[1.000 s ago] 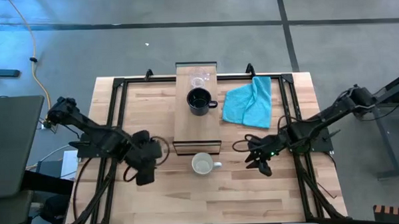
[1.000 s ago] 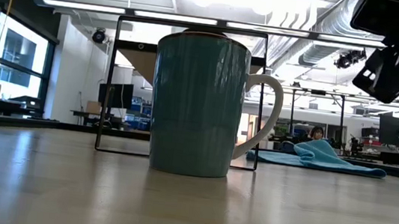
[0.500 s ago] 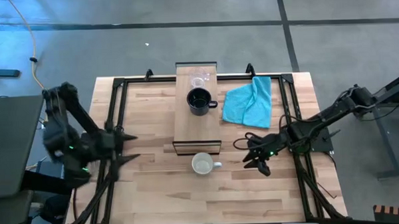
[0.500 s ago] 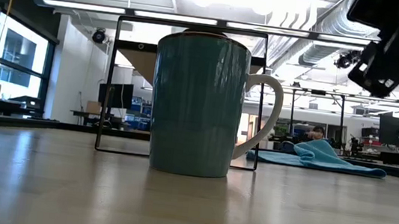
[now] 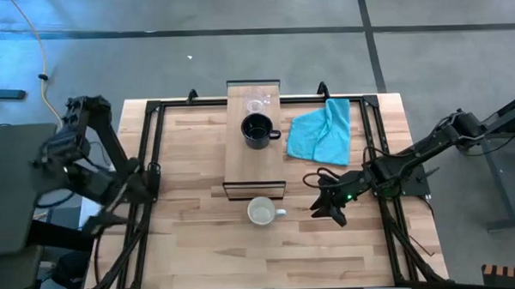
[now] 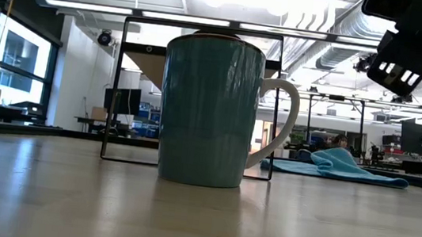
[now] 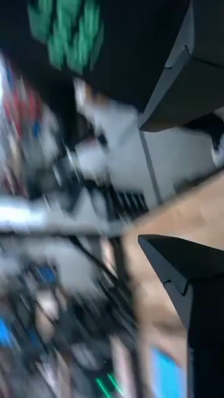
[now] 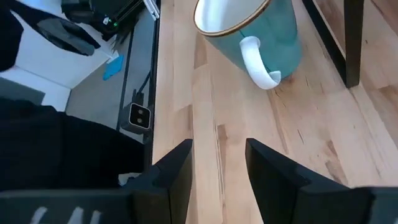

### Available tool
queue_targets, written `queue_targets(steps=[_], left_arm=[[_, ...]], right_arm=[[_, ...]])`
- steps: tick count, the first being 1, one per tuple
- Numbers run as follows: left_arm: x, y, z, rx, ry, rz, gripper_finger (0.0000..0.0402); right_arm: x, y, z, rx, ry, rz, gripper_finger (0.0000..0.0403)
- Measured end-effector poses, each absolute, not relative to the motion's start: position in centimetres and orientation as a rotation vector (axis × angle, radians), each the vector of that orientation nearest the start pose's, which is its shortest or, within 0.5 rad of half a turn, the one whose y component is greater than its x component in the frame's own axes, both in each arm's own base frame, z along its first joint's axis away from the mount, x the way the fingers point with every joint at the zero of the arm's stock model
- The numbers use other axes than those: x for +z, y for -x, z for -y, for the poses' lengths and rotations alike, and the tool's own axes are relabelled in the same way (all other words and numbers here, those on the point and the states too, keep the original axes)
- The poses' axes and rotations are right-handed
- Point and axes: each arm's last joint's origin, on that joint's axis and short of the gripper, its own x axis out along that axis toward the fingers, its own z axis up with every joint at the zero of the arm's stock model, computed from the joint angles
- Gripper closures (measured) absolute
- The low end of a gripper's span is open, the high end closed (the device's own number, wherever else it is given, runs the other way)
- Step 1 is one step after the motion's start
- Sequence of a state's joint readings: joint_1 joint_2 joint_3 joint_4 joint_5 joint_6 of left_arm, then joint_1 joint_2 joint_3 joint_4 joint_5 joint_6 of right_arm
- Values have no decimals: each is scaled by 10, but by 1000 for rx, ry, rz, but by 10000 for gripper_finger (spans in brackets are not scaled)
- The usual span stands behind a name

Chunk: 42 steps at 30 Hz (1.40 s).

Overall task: Stack small to large cups/mugs on shelf
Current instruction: Put the blue mug on the shelf

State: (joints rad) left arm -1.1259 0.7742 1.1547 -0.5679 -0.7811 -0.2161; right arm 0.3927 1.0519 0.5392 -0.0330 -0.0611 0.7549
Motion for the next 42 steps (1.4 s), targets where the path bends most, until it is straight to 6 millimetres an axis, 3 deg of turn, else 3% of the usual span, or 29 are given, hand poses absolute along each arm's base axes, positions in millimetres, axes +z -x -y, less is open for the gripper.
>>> queue_targets(steps=[6,16,31,42], left_arm=[[412,-58,89,-621,-5,48,131],[382,-33,56,-922,58,287,131],[342,-34,65,-1001,170,341,131],[310,-47,75,-886,250,437,131]], right_arm=[[215,-198,-84,189,-698,-678,265],[223,-202,-84,164,-725,-572,265],[225,-207,-75,92,-708,-506,265],[225,-212,-60,47,-639,-475,265]])
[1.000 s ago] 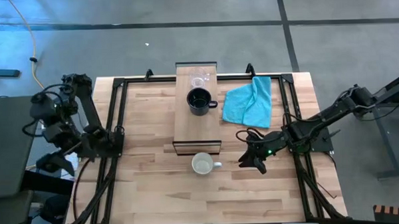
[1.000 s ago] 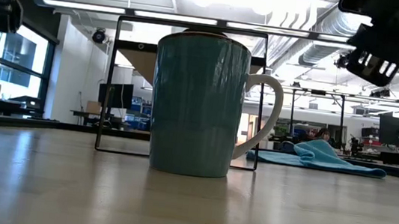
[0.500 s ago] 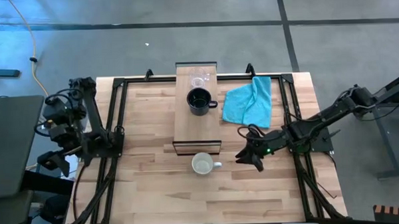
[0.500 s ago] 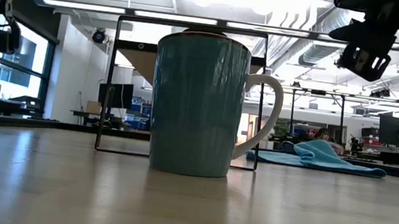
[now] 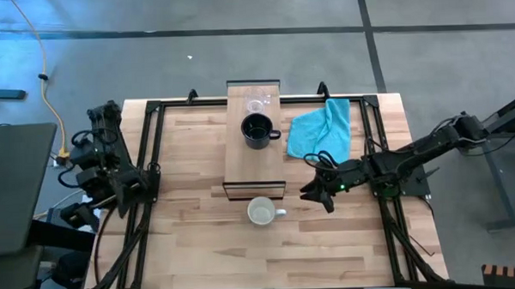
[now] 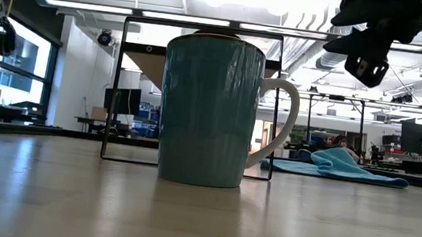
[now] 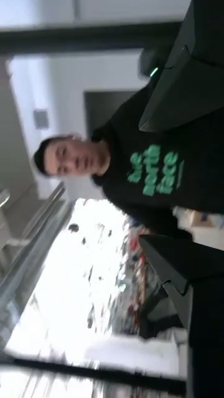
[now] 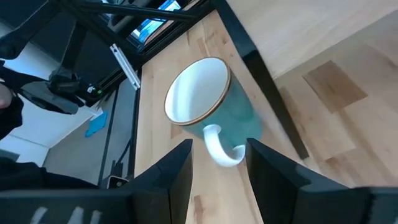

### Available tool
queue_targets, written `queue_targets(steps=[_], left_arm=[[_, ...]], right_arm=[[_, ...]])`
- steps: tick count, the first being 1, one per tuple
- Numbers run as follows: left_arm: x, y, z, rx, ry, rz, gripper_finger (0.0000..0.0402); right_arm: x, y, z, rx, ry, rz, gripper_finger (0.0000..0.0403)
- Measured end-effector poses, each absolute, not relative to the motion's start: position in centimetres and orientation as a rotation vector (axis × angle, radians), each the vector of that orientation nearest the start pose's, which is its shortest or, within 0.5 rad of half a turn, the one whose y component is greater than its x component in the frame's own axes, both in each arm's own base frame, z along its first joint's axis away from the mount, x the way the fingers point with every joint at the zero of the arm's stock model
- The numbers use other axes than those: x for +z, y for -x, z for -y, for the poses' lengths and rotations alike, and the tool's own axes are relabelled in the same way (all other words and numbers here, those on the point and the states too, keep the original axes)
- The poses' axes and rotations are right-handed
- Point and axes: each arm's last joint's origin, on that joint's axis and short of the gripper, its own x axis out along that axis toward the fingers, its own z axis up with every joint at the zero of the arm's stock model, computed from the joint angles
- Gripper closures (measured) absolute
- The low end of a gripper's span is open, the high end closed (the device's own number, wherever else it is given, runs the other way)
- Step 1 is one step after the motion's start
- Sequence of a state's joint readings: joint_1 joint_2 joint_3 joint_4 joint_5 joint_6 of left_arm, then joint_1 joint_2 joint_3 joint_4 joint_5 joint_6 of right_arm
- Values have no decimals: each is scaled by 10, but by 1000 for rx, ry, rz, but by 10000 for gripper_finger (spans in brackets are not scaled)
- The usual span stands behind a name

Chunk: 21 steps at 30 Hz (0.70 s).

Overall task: Stack small to large cups/mugs on shelf
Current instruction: Put the blue mug on the shelf

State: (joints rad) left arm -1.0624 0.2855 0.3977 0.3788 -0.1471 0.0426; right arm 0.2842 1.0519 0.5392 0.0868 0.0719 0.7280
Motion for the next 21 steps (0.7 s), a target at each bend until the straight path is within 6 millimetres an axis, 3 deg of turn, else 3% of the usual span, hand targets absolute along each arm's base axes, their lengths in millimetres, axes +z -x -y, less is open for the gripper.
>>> queue_targets(steps=[13,21], left_arm=[[286,-91,65,-795,322,400,131],[282,-114,44,-708,334,345,131]], right_arm=[[225,-213,-55,44,-634,-474,265],[225,-213,-55,44,-634,-473,265]])
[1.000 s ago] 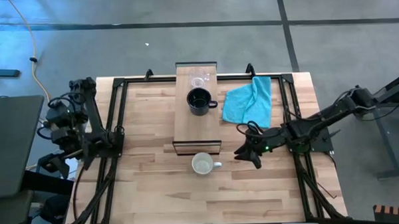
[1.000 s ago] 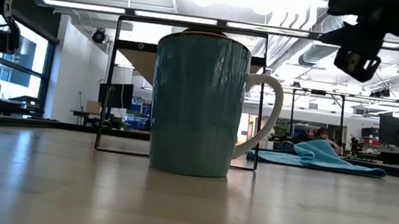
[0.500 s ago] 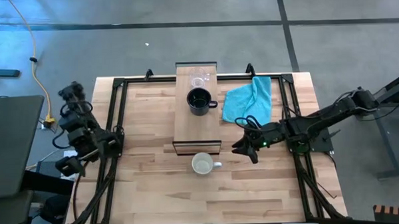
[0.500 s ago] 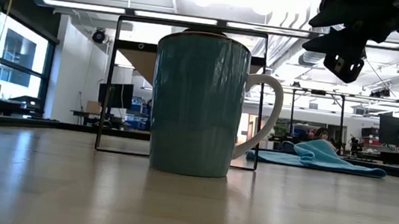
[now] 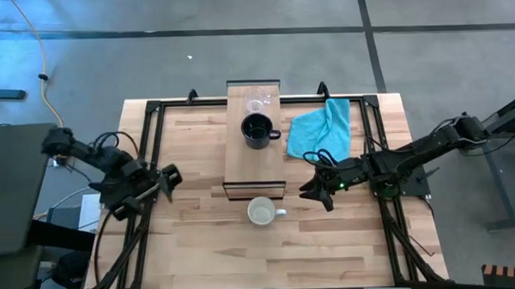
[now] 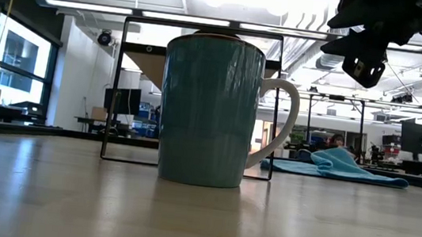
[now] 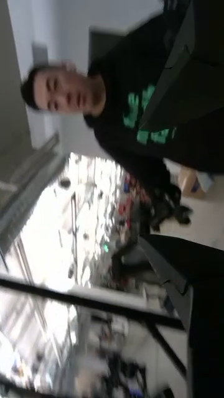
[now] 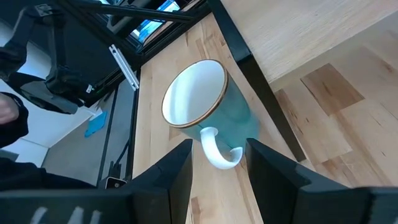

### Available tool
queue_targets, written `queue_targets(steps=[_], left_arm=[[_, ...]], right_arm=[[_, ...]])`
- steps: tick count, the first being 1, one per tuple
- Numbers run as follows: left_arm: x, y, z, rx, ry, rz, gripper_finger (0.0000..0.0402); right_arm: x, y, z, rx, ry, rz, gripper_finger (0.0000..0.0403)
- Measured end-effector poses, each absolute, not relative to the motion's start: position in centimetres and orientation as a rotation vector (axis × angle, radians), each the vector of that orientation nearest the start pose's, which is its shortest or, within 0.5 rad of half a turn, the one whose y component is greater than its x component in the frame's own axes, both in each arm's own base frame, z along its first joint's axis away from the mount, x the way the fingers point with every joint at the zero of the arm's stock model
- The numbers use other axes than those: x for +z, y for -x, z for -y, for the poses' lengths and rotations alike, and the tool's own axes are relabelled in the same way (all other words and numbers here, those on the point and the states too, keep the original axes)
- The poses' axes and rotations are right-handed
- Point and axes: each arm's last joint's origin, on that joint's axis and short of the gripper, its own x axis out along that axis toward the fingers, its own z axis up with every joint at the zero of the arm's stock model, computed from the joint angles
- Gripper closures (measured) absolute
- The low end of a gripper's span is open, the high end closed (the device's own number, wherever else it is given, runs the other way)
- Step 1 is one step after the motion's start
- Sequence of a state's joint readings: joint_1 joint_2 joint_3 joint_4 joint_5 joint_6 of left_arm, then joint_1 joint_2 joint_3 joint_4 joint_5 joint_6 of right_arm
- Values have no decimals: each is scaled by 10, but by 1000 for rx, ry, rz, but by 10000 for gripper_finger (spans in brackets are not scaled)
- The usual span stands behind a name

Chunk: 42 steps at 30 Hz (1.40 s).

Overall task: Stack small to large cups/mugs on shelf
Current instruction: Put the blue mug on the shelf

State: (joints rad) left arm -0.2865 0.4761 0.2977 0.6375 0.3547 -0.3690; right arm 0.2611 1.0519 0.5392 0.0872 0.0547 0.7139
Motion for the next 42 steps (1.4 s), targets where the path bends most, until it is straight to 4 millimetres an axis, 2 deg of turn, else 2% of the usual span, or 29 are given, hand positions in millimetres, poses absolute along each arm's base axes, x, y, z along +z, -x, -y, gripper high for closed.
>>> queue_targets(steps=[13,22,28,34,38,42], left_arm=[[270,-128,8,-482,298,236,130],[262,-122,-17,-389,293,140,130],[255,-107,-20,-242,324,97,130],[256,-96,-17,-221,311,116,131],[250,-95,-17,-197,315,98,131],[238,-99,-17,-210,311,164,131]], right_arm=[[225,-213,-56,55,-626,-476,265],[225,-211,-61,73,-633,-485,265],[225,-211,-63,75,-628,-484,265],[225,-212,-59,63,-595,-475,265],[225,-213,-55,51,-571,-467,265],[225,-214,-52,51,-571,-468,265]])
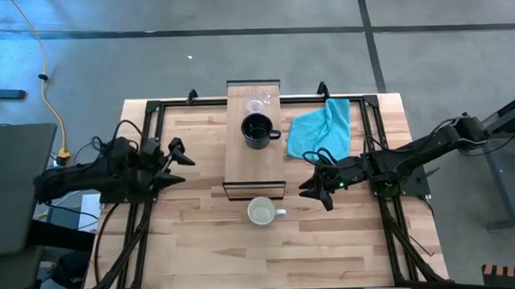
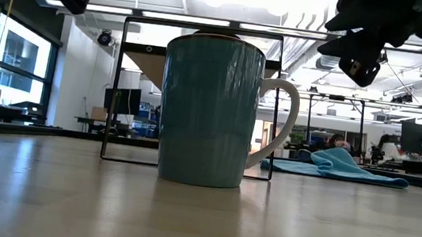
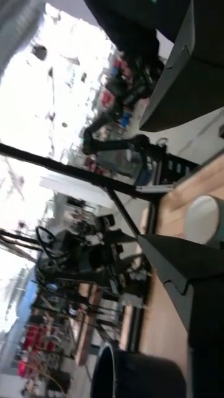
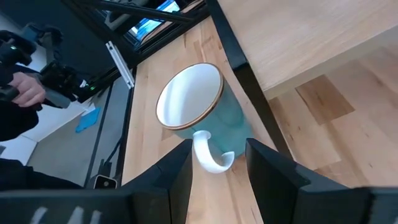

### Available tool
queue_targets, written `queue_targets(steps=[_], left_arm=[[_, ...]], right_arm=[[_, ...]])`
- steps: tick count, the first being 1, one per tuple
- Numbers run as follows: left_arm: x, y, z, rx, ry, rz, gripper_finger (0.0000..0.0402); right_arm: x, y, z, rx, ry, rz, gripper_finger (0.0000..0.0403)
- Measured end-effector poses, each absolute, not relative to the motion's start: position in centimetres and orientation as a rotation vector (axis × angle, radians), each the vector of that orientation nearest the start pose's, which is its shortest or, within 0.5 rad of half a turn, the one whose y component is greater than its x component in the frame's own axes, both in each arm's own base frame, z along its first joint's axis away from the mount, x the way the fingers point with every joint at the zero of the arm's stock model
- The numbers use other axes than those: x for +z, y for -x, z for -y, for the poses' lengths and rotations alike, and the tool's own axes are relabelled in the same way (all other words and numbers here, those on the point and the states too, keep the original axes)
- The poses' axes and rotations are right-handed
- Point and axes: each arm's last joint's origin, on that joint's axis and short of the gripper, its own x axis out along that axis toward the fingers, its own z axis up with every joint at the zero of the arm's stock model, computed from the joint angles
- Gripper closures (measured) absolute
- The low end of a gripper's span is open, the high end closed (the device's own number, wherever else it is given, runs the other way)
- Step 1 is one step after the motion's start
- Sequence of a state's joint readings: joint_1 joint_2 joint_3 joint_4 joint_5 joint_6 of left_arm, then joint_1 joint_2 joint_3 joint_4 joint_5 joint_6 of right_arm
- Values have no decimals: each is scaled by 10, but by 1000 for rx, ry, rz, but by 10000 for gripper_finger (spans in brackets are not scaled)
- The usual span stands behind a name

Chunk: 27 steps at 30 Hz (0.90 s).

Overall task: Stack small to large cups/mugs on shelf
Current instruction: Put the blue mug on the shelf

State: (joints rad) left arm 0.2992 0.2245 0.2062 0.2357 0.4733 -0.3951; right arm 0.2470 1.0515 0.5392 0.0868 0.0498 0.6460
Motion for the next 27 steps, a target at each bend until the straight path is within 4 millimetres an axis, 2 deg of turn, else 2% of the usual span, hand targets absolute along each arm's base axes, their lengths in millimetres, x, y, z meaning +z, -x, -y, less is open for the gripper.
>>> queue_targets(steps=[4,13,19,25,27], left_arm=[[225,-103,-14,-220,337,197,131],[217,-106,-7,-106,309,163,131],[213,-107,-2,-122,297,122,131],[194,-106,-2,-142,305,244,131],[193,-105,-2,-145,314,228,131]], right_arm=[[225,-214,-53,59,-573,-471,265],[225,-213,-53,95,-554,-481,265],[225,-213,-54,111,-566,-488,265],[225,-213,-54,106,-610,-493,265],[225,-213,-54,111,-632,-497,265]])
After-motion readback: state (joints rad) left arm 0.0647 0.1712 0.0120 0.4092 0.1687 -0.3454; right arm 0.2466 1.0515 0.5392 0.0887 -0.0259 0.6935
